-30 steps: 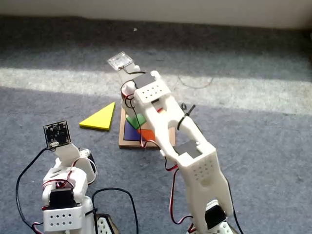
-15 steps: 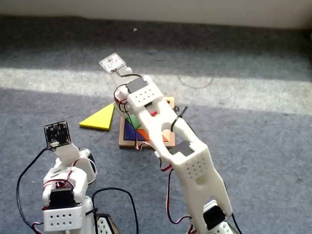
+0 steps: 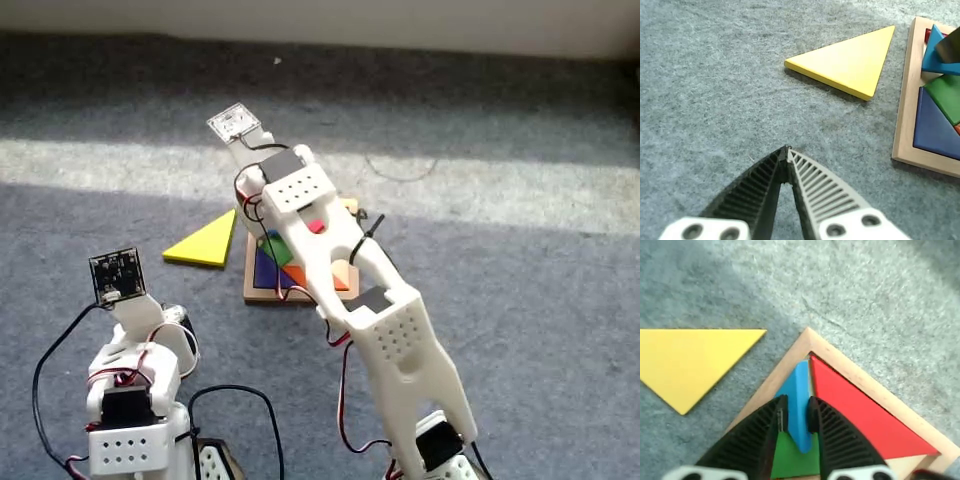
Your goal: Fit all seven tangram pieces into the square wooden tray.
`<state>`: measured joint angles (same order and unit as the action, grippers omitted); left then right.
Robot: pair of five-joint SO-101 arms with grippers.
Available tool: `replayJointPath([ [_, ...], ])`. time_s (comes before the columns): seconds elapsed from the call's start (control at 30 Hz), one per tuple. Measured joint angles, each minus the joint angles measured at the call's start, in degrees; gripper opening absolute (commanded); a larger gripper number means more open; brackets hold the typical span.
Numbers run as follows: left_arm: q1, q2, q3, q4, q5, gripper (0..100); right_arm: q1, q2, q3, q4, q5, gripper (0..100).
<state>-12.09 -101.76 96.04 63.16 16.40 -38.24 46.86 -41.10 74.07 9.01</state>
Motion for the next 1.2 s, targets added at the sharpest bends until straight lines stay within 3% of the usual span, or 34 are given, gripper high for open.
replayJointPath([
  [0.27, 0.0, 0.0, 0.0, 0.0, 0.0, 1, -0.8, 0.2, -3.8, 4.7, -0.2, 4.5],
  [1.0, 0.0, 0.0, 0.0, 0.0, 0.0, 1, -3.5, 0.1, -2.5, 4.4, -0.2, 0.5],
  [1.2, 0.0, 0.0, 0.0, 0.0, 0.0, 1, -1.7, 0.1, -2.5, 3.3, 3.3, 0.5],
])
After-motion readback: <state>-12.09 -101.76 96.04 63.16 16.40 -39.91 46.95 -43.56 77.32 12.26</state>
